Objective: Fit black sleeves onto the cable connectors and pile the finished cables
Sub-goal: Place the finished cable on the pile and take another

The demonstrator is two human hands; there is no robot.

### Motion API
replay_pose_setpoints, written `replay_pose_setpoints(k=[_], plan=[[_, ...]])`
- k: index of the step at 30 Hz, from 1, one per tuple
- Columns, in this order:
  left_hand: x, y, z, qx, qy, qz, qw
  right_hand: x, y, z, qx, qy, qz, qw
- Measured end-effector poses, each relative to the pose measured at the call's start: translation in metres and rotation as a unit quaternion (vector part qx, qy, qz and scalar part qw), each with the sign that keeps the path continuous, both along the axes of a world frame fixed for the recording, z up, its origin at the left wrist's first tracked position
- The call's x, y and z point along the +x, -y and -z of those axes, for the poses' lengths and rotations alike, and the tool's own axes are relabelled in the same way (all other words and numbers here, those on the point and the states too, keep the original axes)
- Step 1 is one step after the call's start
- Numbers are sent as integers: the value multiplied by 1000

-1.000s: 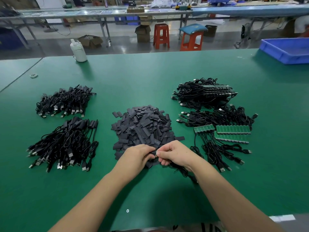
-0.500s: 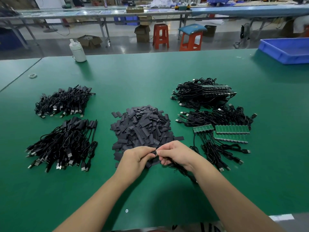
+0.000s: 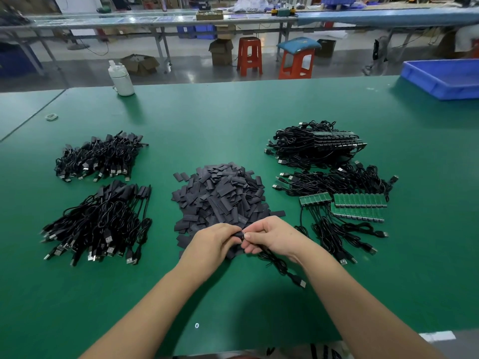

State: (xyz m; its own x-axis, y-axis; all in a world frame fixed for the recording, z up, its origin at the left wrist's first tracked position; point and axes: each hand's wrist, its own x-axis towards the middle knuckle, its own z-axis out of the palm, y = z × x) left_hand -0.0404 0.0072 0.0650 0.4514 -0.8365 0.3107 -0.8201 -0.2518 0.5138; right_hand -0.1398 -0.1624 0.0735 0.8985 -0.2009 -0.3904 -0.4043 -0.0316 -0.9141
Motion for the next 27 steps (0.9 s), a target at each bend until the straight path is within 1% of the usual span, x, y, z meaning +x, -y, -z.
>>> replay_pose_setpoints(k=[3, 8, 13, 17, 22, 27], plan=[[2, -1, -1, 20, -2, -15, 1000, 1, 0, 0, -69, 1, -12, 998], [4, 0, -2, 109, 41, 3, 993, 0, -3, 0, -148, -2, -45, 988], [3, 1, 1, 127, 61, 20, 990, 1, -5, -3, -199, -18, -58, 978], [1, 3, 2, 143, 68, 17, 987, 0, -6, -6, -214, -24, -65, 974], [-1, 4, 0, 202, 103, 14, 974, -1, -11, -11, -218, -15, -66, 974], [-6, 6, -6, 232, 132, 4, 964, -2, -16, -17, -213, -8, -60, 975]])
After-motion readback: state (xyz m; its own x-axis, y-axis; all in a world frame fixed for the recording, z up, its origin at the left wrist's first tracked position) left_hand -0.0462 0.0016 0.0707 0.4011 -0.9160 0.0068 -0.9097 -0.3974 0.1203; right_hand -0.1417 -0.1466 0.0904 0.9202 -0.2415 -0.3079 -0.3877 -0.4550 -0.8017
